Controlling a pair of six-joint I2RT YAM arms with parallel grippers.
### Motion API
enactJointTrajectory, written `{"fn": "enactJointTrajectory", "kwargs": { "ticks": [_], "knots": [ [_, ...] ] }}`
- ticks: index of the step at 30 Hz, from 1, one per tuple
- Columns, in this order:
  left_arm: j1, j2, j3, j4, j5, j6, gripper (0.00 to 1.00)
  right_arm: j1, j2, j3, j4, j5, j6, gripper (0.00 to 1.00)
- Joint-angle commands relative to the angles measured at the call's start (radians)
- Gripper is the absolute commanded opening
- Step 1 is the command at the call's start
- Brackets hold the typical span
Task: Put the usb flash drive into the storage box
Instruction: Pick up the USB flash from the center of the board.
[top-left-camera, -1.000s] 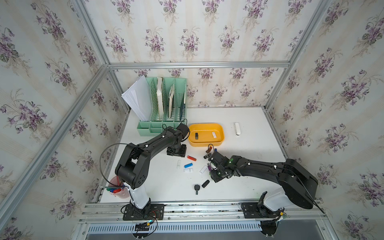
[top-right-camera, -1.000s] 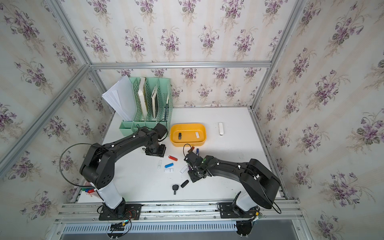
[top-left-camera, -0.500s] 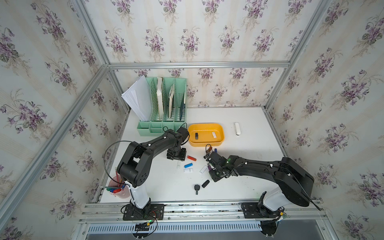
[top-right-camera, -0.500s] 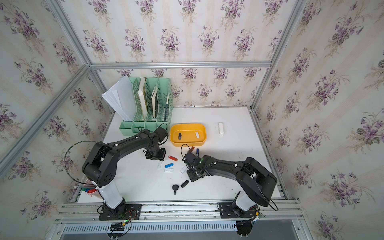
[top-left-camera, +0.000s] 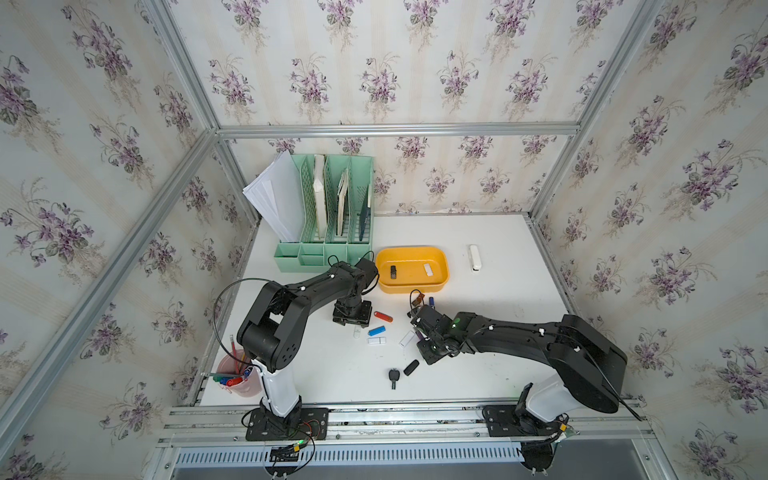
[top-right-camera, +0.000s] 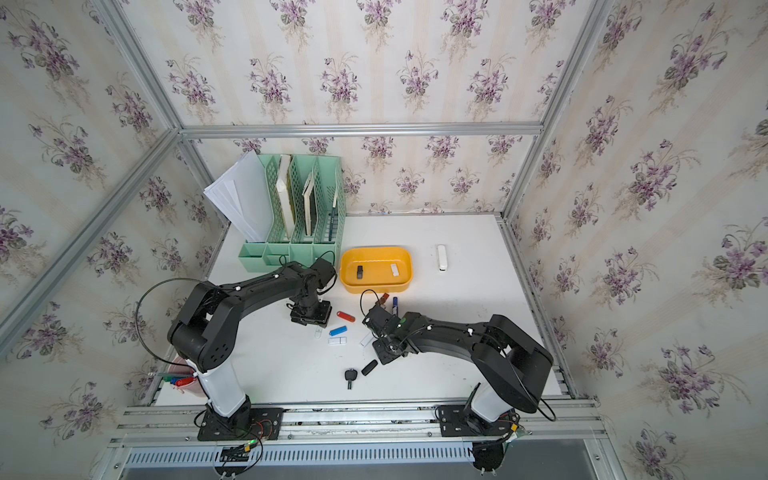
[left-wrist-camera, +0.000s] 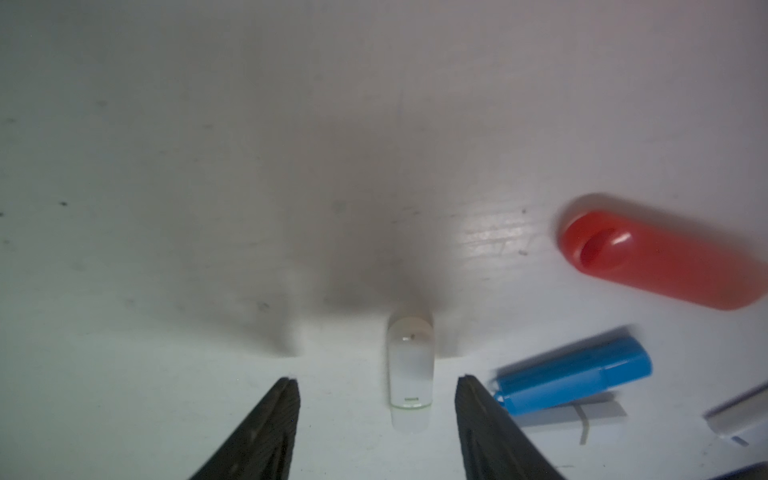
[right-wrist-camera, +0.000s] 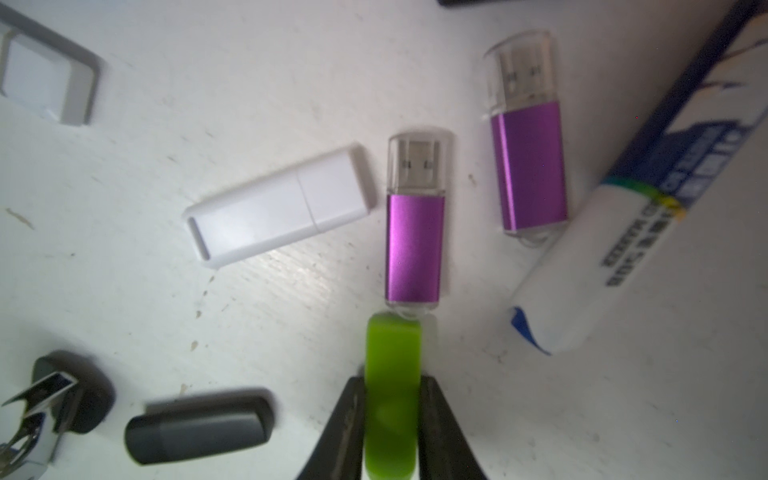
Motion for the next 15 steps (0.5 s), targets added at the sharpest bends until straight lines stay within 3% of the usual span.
{"fn": "enactJointTrajectory", "kwargs": {
  "ticks": [1,12,15],
  "knots": [
    [-0.005,0.006,-0.002,-0.006,0.005,-0.012,0.65,0.003,-0.003,0.004,-0.038,-0.019,0.011,0.25],
    [-0.018,0.026,-0.012,0.015,0.007,-0.025,0.59,0.002,-0.087,0.032,-0.091,-0.015,0.026,0.22],
    [-0.017,0.029,-0.018,0.026,0.009,-0.029,0.51,0.003,-0.114,0.05,-0.109,-0.012,0.025,0.21]
  ]
}}
